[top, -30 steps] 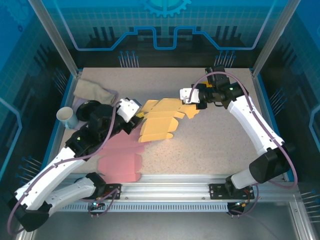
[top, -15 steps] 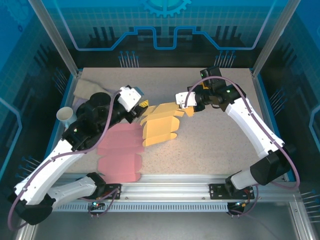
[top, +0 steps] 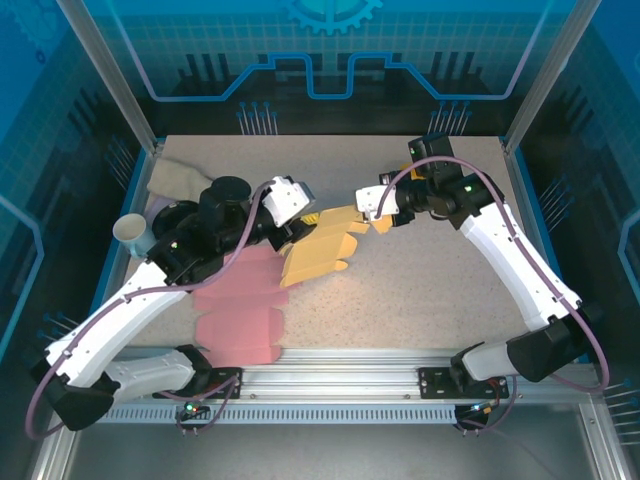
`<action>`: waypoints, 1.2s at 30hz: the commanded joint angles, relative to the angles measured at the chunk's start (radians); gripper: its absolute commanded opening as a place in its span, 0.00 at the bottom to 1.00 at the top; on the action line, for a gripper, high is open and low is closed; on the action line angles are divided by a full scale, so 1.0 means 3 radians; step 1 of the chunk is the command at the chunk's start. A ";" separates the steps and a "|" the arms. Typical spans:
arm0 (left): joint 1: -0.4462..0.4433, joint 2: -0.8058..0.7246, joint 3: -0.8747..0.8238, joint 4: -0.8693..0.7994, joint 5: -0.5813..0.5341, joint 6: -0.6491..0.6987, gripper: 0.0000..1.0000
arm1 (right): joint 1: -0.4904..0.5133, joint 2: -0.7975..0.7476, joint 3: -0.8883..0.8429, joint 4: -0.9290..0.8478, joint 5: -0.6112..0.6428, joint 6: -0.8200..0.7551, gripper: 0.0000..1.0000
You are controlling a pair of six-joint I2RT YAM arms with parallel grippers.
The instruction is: Fold the paper box
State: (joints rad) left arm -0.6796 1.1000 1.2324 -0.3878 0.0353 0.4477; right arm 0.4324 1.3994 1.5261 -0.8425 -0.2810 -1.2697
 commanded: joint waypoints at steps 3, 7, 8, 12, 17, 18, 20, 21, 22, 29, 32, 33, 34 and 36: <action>-0.0089 0.0116 0.0171 -0.0031 0.0148 0.0090 0.52 | 0.0097 -0.0032 0.0062 -0.0153 -0.0142 -0.0037 0.00; -0.0153 0.0192 0.0229 -0.0094 0.0206 0.0136 0.51 | 0.0116 -0.0024 0.0063 -0.0183 -0.0167 -0.0047 0.00; -0.0163 0.0203 0.0240 -0.0101 0.0218 0.0143 0.51 | 0.0118 -0.0026 0.0063 -0.0188 -0.0167 -0.0052 0.00; -0.0178 0.0240 0.0229 -0.0110 0.0221 0.0169 0.50 | 0.0123 -0.0043 0.0064 -0.0207 -0.0204 -0.0063 0.00; -0.0208 0.0253 0.0232 -0.0081 0.0250 0.0166 0.34 | 0.0134 -0.0052 0.0067 -0.0243 -0.0275 -0.0078 0.00; -0.0215 0.0251 0.0229 -0.0072 0.0251 0.0165 0.28 | 0.0138 -0.0052 0.0063 -0.0249 -0.0269 -0.0083 0.00; -0.0225 0.0250 0.0219 -0.0064 0.0251 0.0172 0.17 | 0.0141 -0.0046 0.0051 -0.0254 -0.0257 -0.0087 0.00; -0.0230 0.0249 0.0215 -0.0063 0.0251 0.0175 0.11 | 0.0143 -0.0048 0.0044 -0.0255 -0.0256 -0.0089 0.00; -0.0233 0.0246 0.0211 -0.0062 0.0251 0.0175 0.06 | 0.0144 -0.0050 0.0037 -0.0250 -0.0264 -0.0088 0.00; -0.0231 0.0185 0.0067 0.0090 0.0057 0.0167 0.00 | 0.0144 -0.0049 -0.0015 -0.0232 -0.0221 -0.0089 0.00; -0.0230 0.0118 -0.0070 0.0262 -0.0132 0.0163 0.00 | 0.0146 -0.0040 -0.0030 -0.0223 -0.0205 -0.0086 0.00; -0.0232 0.0096 -0.0112 0.0312 -0.0149 0.0159 0.00 | 0.0146 -0.0038 -0.0037 -0.0206 -0.0191 -0.0077 0.00; -0.0230 0.0083 -0.0136 0.0330 -0.0163 0.0160 0.00 | 0.0146 -0.0028 -0.0045 -0.0193 -0.0181 -0.0073 0.00; -0.0230 0.0095 -0.0148 0.0305 -0.0189 0.0141 0.00 | 0.0150 -0.0022 -0.0060 -0.0178 -0.0153 -0.0064 0.00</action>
State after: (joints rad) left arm -0.7513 1.1404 1.2087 -0.3462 0.0475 0.4999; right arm 0.4484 1.3998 1.5173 -0.8902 -0.2901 -1.2842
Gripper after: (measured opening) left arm 0.049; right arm 0.052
